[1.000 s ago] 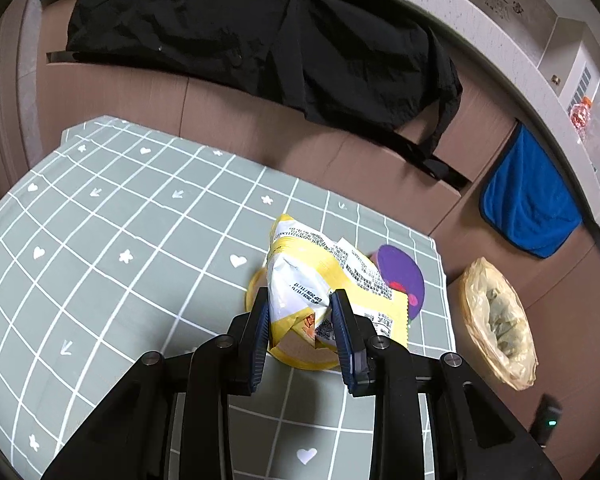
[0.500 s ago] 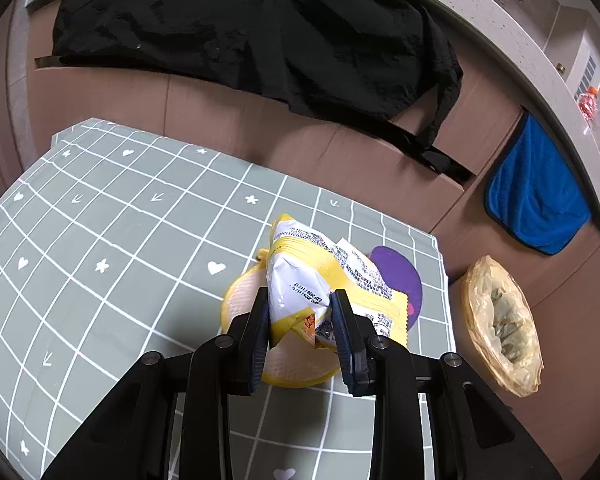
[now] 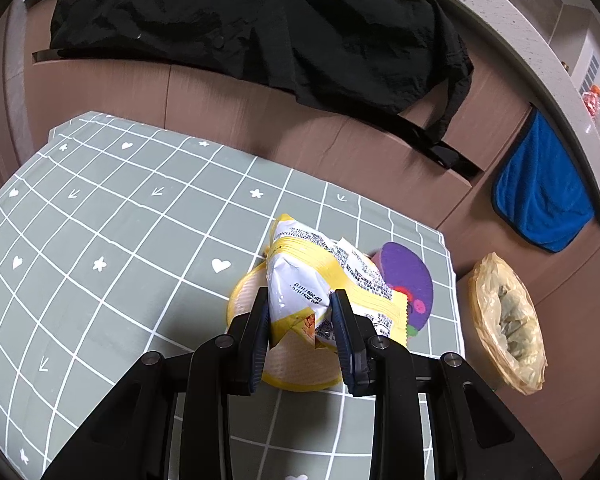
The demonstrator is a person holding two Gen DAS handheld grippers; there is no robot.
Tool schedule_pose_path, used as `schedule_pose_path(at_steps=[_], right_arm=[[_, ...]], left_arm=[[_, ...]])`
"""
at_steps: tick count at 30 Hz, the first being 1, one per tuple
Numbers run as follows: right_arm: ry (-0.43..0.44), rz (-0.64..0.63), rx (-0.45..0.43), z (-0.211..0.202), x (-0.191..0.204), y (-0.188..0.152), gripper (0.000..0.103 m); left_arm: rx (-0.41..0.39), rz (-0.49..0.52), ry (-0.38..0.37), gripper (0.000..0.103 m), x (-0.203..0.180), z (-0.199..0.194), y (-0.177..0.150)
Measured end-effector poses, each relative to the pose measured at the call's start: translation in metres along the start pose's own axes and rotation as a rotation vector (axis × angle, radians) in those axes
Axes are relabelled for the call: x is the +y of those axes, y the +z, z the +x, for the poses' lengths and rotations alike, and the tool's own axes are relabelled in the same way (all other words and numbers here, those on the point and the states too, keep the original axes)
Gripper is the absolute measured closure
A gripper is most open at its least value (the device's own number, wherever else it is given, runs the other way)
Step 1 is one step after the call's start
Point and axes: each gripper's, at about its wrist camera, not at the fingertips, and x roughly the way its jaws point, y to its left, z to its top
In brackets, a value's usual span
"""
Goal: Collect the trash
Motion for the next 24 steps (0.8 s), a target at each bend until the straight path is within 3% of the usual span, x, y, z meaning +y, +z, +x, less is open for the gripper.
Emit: schedule_pose_path(at_steps=[6,11,13,24], right_arm=[[0.023,0.112,0.045,0.015,-0.010,0.012,0.077],[0.105,0.189,0.085,0.031,-0.022,0.020,0.079],[0.149,0.208,0.100,0.036,-0.026,0.022,0.090],[0.293,0.255,0.049,0.006,-0.042,0.013,0.094]], left_arm=[[0.000,-0.018,0.002,0.072,0.010,-0.001,-0.001],[-0.005,-0.024,0.019,0.072,0.015,-0.003,0.001],[-0.005,-0.027,0.023,0.072,0.015,-0.004,0.001],[-0.018,0.014,0.017,0.072,-0.011,-0.015,0.002]])
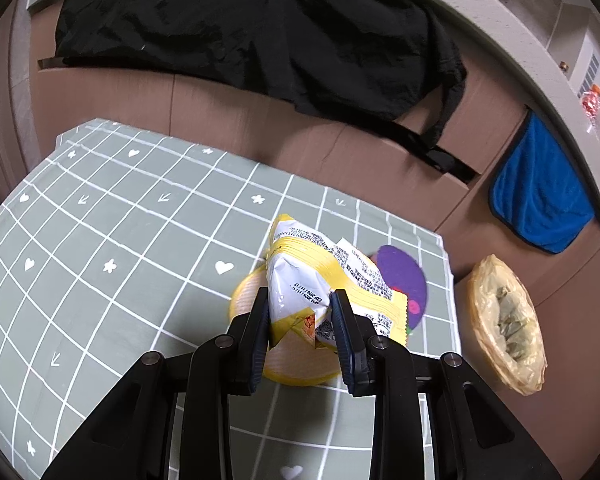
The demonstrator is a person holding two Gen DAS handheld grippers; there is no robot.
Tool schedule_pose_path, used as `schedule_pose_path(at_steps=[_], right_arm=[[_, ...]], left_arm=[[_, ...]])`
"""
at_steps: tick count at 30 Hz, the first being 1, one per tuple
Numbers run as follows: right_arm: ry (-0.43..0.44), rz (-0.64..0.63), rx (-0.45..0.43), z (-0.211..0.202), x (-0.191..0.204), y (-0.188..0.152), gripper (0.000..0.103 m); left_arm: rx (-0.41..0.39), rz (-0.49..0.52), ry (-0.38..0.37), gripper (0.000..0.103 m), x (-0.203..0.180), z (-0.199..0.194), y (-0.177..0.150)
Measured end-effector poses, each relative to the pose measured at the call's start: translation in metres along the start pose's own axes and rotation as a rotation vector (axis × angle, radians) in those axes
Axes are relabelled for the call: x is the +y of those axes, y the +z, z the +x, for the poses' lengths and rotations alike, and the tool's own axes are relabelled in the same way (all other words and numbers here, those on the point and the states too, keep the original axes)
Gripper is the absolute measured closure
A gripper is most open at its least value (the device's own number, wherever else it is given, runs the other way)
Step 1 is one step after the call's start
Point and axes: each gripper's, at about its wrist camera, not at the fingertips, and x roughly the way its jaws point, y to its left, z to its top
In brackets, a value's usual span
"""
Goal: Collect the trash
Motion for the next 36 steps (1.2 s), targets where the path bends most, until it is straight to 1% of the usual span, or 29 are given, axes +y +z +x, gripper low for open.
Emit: schedule_pose_path(at_steps=[5,8,11,15,18,20,22,25,28,30,31,33,34,36], right_arm=[[0.065,-0.011,0.018,-0.025,0.008,-0.011,0.095],[0.111,-0.051,0.016,-0.044,0.024,-0.025,0.095],[0.142,-0.108,0.009,-0.060,0.036,-0.041,0.095],[0.173,-0.206,-0.009,-0.087,0.062,-0.070,0.095],[0.193,-0.288,-0.004,-0.108,0.092,-0.097,0.095],[0.206,-0.346,0.012,-0.115,0.113,-0.116,0.095],[0.203,-0.408,0.039,-0.114,0.135,-0.133,0.095],[0.158,-0.538,0.112,-0.091,0.175,-0.164,0.095],[0.098,-0.623,0.177,-0.054,0.193,-0.187,0.095],[0.016,-0.718,0.215,-0.021,0.205,-0.207,0.095],[-0.039,-0.784,0.232,-0.003,0.213,-0.219,0.095],[-0.119,-0.898,0.255,0.028,0.221,-0.242,0.095],[-0.156,-0.954,0.260,0.038,0.227,-0.251,0.095],[-0.256,-1.113,0.249,0.063,0.242,-0.276,0.095]], left_arm=[[-0.024,0.013,-0.038,0.072,-0.017,-0.011,0.000],[-0.036,0.033,-0.066,0.072,-0.028,-0.019,-0.003],[-0.045,0.030,-0.100,0.072,-0.034,-0.023,-0.006],[-0.043,0.031,-0.158,0.072,-0.044,-0.027,-0.013],[-0.049,0.027,-0.204,0.072,-0.049,-0.033,-0.018],[-0.062,0.020,-0.228,0.072,-0.047,-0.040,-0.020],[-0.081,0.010,-0.242,0.072,-0.042,-0.049,-0.021],[-0.114,0.001,-0.239,0.072,-0.027,-0.069,-0.019],[-0.141,-0.010,-0.215,0.072,-0.006,-0.088,-0.020],[-0.153,-0.017,-0.187,0.072,0.010,-0.100,-0.025],[-0.158,-0.021,-0.172,0.072,0.019,-0.105,-0.028],[-0.163,-0.039,-0.143,0.072,0.038,-0.114,-0.034],[-0.162,-0.047,-0.134,0.072,0.045,-0.116,-0.036],[-0.163,-0.068,-0.118,0.072,0.060,-0.119,-0.041]])
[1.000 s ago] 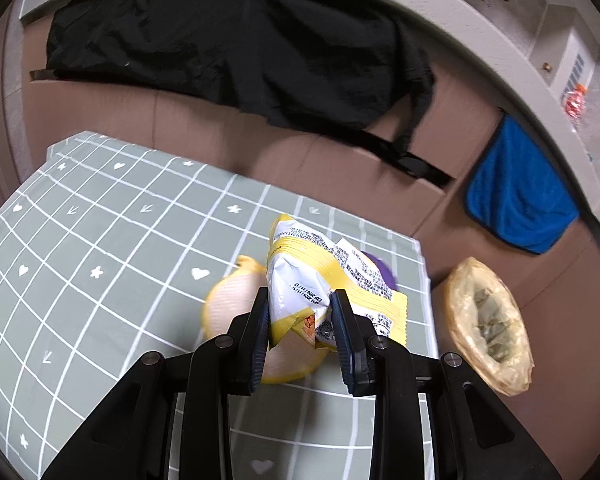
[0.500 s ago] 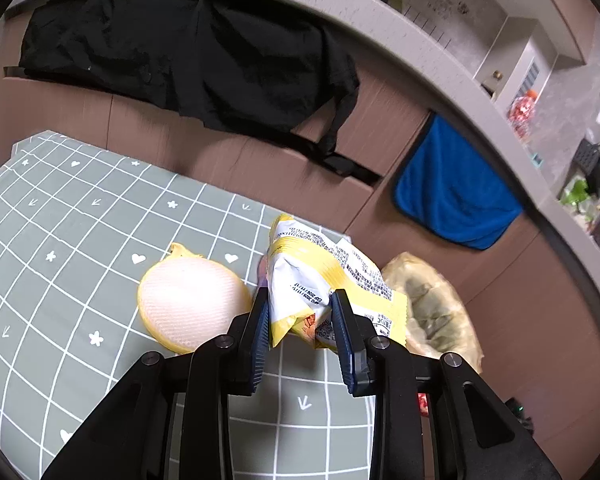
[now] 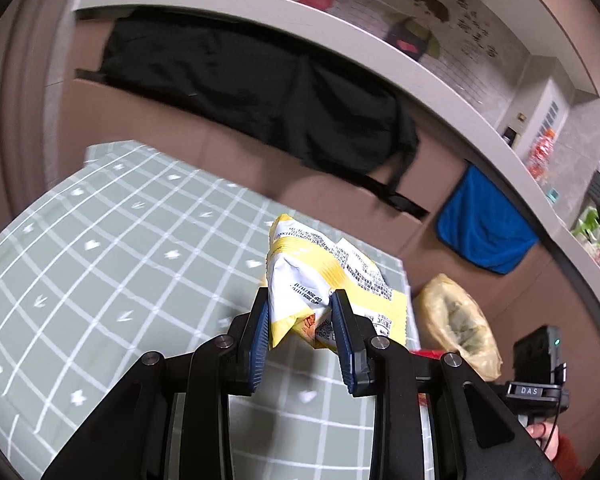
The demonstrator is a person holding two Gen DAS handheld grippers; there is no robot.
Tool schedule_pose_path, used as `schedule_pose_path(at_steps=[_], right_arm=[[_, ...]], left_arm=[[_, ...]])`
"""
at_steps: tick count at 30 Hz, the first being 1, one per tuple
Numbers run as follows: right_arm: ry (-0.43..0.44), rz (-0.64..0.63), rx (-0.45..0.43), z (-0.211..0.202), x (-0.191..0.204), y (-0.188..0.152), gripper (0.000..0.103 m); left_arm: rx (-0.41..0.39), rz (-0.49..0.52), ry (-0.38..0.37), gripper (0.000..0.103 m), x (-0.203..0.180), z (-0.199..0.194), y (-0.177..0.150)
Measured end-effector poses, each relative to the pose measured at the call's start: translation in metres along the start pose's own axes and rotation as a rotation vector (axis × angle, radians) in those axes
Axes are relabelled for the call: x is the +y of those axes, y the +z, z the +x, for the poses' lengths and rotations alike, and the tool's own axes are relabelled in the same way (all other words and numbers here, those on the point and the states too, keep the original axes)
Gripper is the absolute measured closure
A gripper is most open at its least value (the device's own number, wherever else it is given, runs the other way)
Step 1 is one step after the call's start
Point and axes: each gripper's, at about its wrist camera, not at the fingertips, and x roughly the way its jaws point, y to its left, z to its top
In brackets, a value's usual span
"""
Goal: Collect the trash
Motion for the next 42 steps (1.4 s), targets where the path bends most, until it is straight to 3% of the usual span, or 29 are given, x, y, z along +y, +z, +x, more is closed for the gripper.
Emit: schedule_pose_path(at_steps=[5,7,11,12,13,15,22,29,34,42], right_arm=[[-0.202,-0.297,-0.015,0.044,0.056,0.009,0.092],[-0.250,-0.366,-0.010,0.057,0.064,0.012,0.076],[-0.342,-0.494,0.030,0.094,0.073,0.014,0.074],[-0.349,-0.510,0.042,0.100,0.072,0.012,0.078],[-0.336,-0.514,0.054,0.107,0.071,0.015,0.091],[-0.318,-0.509,0.052,0.108,0.071,0.020,0.096],[-0.286,-0.597,-0.197,0.029,0.110,0.052,0.097],[-0.370,-0.612,-0.440,-0.087,0.119,0.080,0.097],[-0.500,-0.581,-0.544,-0.157,0.092,0.084,0.097],[-0.583,-0.452,-0.578,-0.214,0.024,0.086,0.096]], left_arm=[[-0.002,-0.040,0.017,0.072,0.027,-0.003,-0.002],[-0.001,-0.050,0.019,0.072,0.033,-0.001,-0.002],[0.014,-0.057,0.022,0.072,0.040,0.007,0.000],[0.018,-0.056,0.024,0.072,0.040,0.009,0.001],[0.018,-0.049,0.028,0.072,0.038,0.011,0.002],[0.001,-0.023,0.036,0.072,0.030,0.011,0.006],[-0.138,0.130,0.016,0.072,-0.045,0.007,0.034],[-0.222,0.272,-0.111,0.072,-0.158,0.024,0.042],[-0.197,0.337,-0.191,0.072,-0.228,0.055,0.030],[-0.079,0.399,-0.268,0.072,-0.305,0.108,-0.002]])
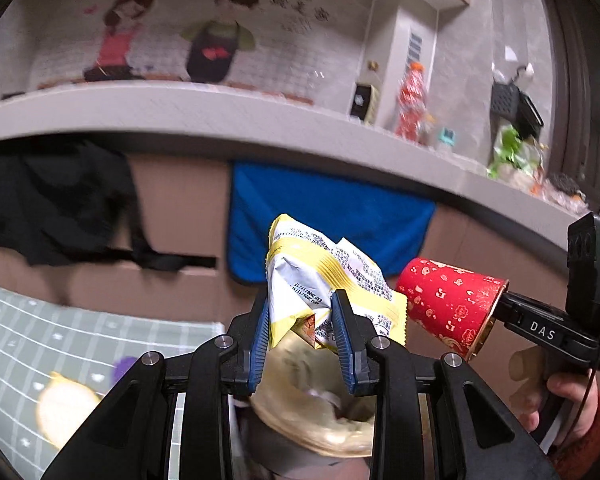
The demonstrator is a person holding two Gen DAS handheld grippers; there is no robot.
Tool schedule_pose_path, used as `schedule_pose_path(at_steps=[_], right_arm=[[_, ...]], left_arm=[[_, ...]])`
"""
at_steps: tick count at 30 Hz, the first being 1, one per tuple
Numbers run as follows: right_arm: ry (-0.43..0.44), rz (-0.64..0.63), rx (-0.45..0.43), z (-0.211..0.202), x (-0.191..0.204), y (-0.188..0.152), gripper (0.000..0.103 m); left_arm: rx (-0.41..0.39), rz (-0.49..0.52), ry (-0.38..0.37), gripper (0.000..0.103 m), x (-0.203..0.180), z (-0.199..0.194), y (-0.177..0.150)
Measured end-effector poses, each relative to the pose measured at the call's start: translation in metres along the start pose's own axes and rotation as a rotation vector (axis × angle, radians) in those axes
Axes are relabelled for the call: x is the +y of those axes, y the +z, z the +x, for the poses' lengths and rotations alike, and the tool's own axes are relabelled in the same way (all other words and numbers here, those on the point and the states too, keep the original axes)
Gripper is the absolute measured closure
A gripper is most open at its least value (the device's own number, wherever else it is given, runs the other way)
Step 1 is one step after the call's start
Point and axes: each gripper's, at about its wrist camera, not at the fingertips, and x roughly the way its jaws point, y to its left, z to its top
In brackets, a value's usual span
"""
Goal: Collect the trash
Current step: 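Carry the yellow wrapper and red cup over the yellow bin, then open both grippers to drop the wrapper and cup into the bin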
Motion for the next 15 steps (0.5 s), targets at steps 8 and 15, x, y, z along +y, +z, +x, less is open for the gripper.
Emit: schedule_pose_path(at_steps=[8,15], right_arm=[[-0.038,0.060,0.072,0.023,-0.036,-0.017,0.095],[-0.099,0.082,0.211,0.061,-0.053,-0.033,0.076]], left_arm=[[0.109,0.016,-0.022,0.072,-0.016,0.052,-0.020],[0.218,-0.009,-0.095,0.051,-0.007,0.099,-0.027]])
